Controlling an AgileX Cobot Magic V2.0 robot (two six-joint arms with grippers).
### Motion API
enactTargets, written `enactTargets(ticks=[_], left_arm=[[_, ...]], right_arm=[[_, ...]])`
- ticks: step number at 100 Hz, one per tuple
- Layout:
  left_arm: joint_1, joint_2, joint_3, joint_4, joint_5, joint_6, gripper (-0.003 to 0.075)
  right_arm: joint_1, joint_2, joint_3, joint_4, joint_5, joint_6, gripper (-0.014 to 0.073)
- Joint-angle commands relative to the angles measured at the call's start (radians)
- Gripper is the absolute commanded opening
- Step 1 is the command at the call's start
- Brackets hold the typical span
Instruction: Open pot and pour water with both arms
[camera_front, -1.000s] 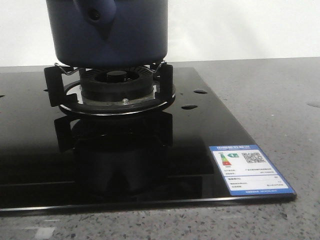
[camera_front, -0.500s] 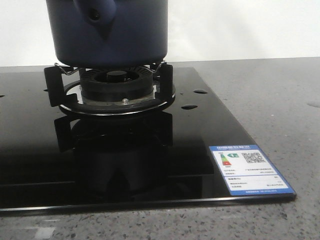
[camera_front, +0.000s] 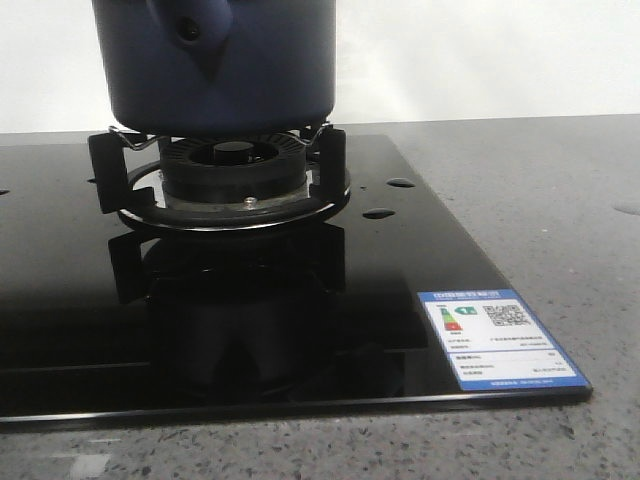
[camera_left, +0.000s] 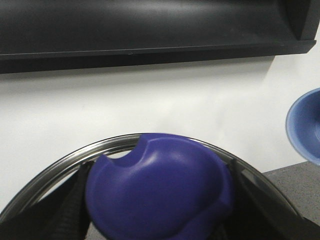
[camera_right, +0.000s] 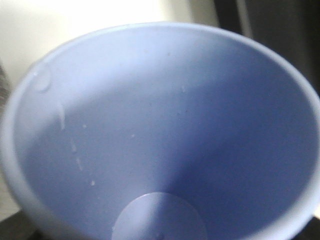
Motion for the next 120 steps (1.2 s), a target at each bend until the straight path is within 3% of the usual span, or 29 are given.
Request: enactTargets(ticks=[1, 13, 23, 43, 59, 92, 105, 120], left_arm=[[0.001, -0.023, -0.039, -0.008, -0.099, 0.003, 0.0368], [0.001, -0.023, -0.039, -0.008, -0.099, 0.003, 0.0368], [0.001, -0.023, -0.039, -0.008, -0.099, 0.003, 0.0368], [0.001, -0.023, -0.039, -0.008, -0.099, 0.003, 0.0368], [0.001, -0.023, -0.039, -0.008, -0.099, 0.003, 0.0368], [0.001, -0.023, -0.039, -0.032, -0.099, 0.003, 0.0368], [0.001, -0.023, -0.039, -0.033, -0.103, 0.003, 0.0368], [0.001, -0.023, -0.039, -0.033, -0.105, 0.003, 0.0368]], right_arm=[[-0.035, -0.082, -0.039, 0.117, -0.003, 0.045, 0.0253], [-0.109, -0.138, -0.012, 0.3, -0.067, 0.052, 0.0253], [-0.189, -0.2, 0.054, 0.379, -0.178, 0.113, 0.0253], [-0.391, -0.34, 0.261, 0.387, -0.443, 0.354, 0.0253], [-0.582, -0.43, 0.475, 0.396, -0.738, 0.453, 0.0253], [-0.952, -0.432, 0.879, 0.483, -1.298, 0.453, 0.0253], [-1.023, -0.369, 0.968, 0.483, -1.331, 0.429, 0.0253], [-1.023, -0.284, 0.983, 0.483, -1.336, 0.332, 0.0253]])
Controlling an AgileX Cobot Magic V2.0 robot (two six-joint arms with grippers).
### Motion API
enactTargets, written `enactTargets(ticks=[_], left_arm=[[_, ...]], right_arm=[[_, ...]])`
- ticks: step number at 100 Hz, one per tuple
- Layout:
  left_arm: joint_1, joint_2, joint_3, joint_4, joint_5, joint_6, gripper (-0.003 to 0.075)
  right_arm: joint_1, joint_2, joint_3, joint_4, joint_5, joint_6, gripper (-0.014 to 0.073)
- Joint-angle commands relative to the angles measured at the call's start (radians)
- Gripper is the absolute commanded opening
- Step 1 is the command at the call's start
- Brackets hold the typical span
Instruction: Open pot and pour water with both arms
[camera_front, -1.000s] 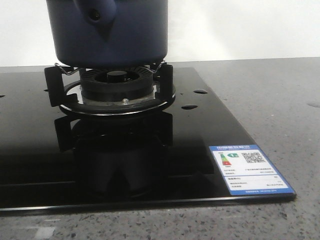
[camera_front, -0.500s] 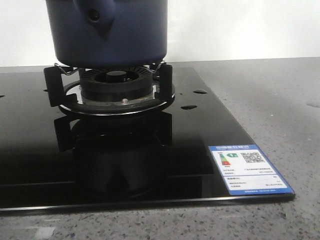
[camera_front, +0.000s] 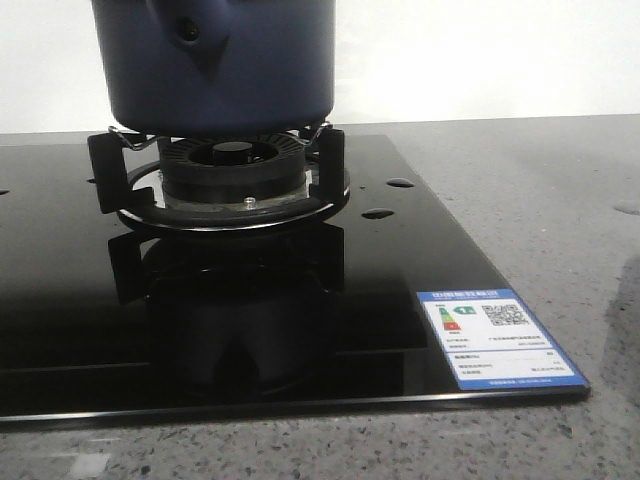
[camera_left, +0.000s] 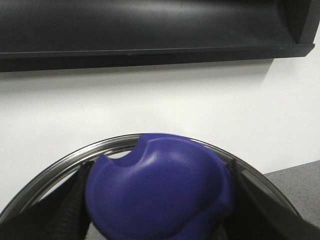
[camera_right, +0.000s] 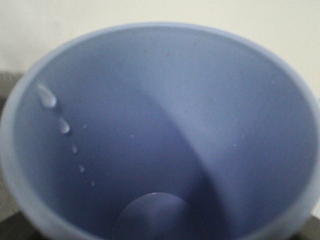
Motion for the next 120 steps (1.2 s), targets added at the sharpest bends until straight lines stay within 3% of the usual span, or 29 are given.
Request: enactTargets(ticks=[1, 30, 59, 66, 81, 86, 120], left_arm=[[0.001, -0.023, -0.039, -0.017, -0.103, 0.003, 0.0368], [0.001, -0.023, -0.039, -0.017, -0.103, 0.003, 0.0368], [0.001, -0.023, -0.039, -0.017, -0.103, 0.003, 0.0368], [0.001, -0.023, -0.039, -0.017, -0.103, 0.003, 0.0368], [0.001, -0.023, -0.039, -0.017, -0.103, 0.003, 0.0368], [0.001, -0.023, -0.039, -0.017, -0.103, 0.003, 0.0368], [0.001, -0.023, -0.039, -0.019, -0.099, 0.003, 0.0368]], right_arm=[[-0.006, 0.026, -0.02, 0.033, -0.1, -0.058, 0.0253], [-0.006, 0.176, -0.02, 0.034, -0.19, -0.067, 0.0253], [-0.006, 0.193, -0.02, 0.034, -0.202, -0.067, 0.0259], [-0.006, 0.193, -0.02, 0.034, -0.202, -0.067, 0.0311], [-0.006, 0.189, -0.02, 0.034, -0.202, -0.067, 0.0612], [-0.006, 0.187, -0.02, 0.034, -0.202, -0.067, 0.0666], [-0.006, 0.015, 0.048, 0.024, -0.109, -0.063, 0.0643]])
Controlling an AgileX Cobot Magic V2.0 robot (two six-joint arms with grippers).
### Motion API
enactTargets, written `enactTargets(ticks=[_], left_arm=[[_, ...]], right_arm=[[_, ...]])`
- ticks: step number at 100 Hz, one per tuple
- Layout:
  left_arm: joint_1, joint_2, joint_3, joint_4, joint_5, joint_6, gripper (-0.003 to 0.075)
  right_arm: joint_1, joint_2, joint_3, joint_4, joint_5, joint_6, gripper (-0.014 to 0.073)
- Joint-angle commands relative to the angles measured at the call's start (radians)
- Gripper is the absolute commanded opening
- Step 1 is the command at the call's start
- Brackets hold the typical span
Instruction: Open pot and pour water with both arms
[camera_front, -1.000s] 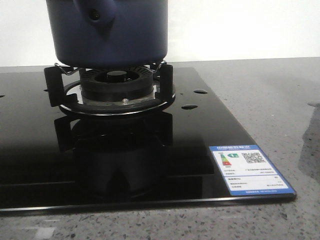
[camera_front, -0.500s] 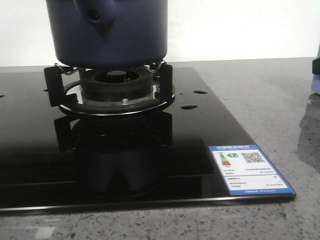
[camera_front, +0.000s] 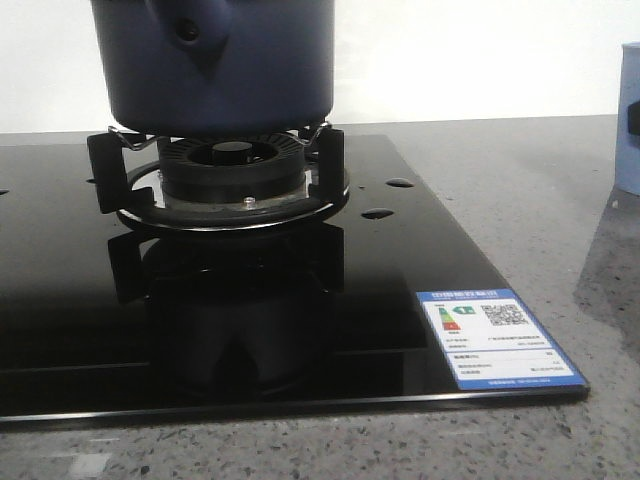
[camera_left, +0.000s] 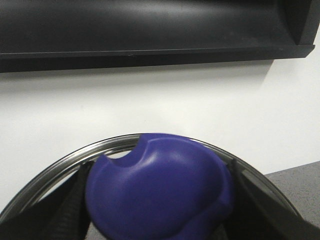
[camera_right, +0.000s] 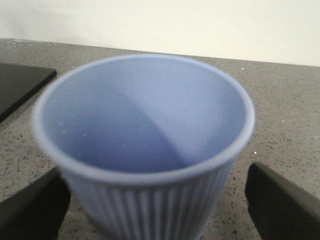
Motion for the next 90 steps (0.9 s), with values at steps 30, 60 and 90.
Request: enactTargets(ticks=[30, 60, 90], left_arm=[[-0.097, -0.012, -0.039, -0.019, -0.109, 0.003, 0.0368], [-0.273, 0.116, -0.039, -0.019, -0.211, 0.003, 0.0368], [-0.328, 0.279, -0.039, -0.007, -0.314, 0.003, 0.0368]], right_arm=[[-0.005, -0.312, 0.206, 0.013, -0.005, 0.056, 0.0643], [-0.005, -0.549, 0.295, 0.013, 0.024, 0.098, 0.0643], [-0.001, -0.587, 0.295, 0.013, 0.051, 0.1, 0.0643]])
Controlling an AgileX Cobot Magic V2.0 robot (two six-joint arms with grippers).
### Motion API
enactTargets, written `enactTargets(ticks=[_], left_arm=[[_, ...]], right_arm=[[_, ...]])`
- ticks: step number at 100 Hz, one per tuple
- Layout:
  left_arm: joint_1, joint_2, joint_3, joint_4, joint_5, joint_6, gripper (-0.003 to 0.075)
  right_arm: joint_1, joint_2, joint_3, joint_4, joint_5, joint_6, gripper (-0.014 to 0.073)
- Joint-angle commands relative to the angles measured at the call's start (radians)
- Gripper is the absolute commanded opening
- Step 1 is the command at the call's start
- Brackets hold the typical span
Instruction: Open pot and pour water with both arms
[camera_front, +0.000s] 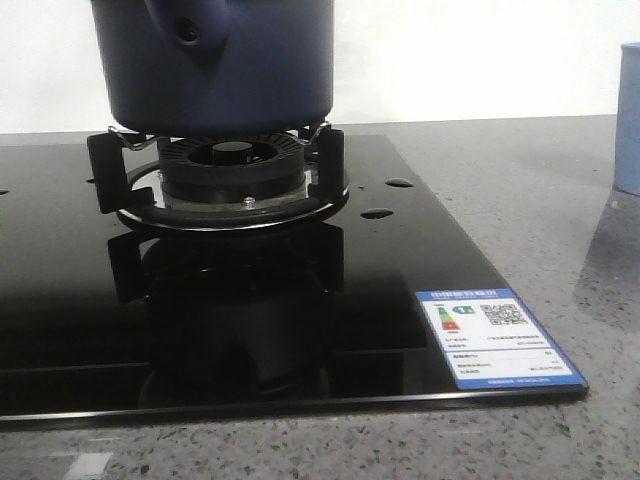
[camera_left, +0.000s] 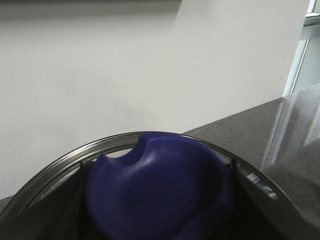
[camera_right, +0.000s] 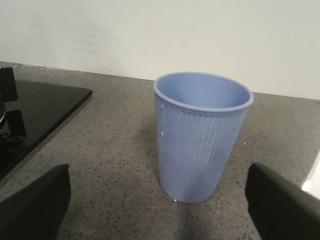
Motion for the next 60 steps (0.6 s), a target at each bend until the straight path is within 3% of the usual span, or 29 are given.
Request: enactTargets(ticks=[1, 60], left_arm=[[-0.007, 0.001, -0.039, 0.0, -0.128, 0.003, 0.0368], [-0.018, 0.069, -0.039, -0.014, -0.149, -0.002, 0.0368]], right_arm=[[-0.001, -0.008, -0.024, 0.021, -0.049, 0.005, 0.0643], [0.001, -0.008, -0.024, 0.021, -0.047, 0.005, 0.0643]])
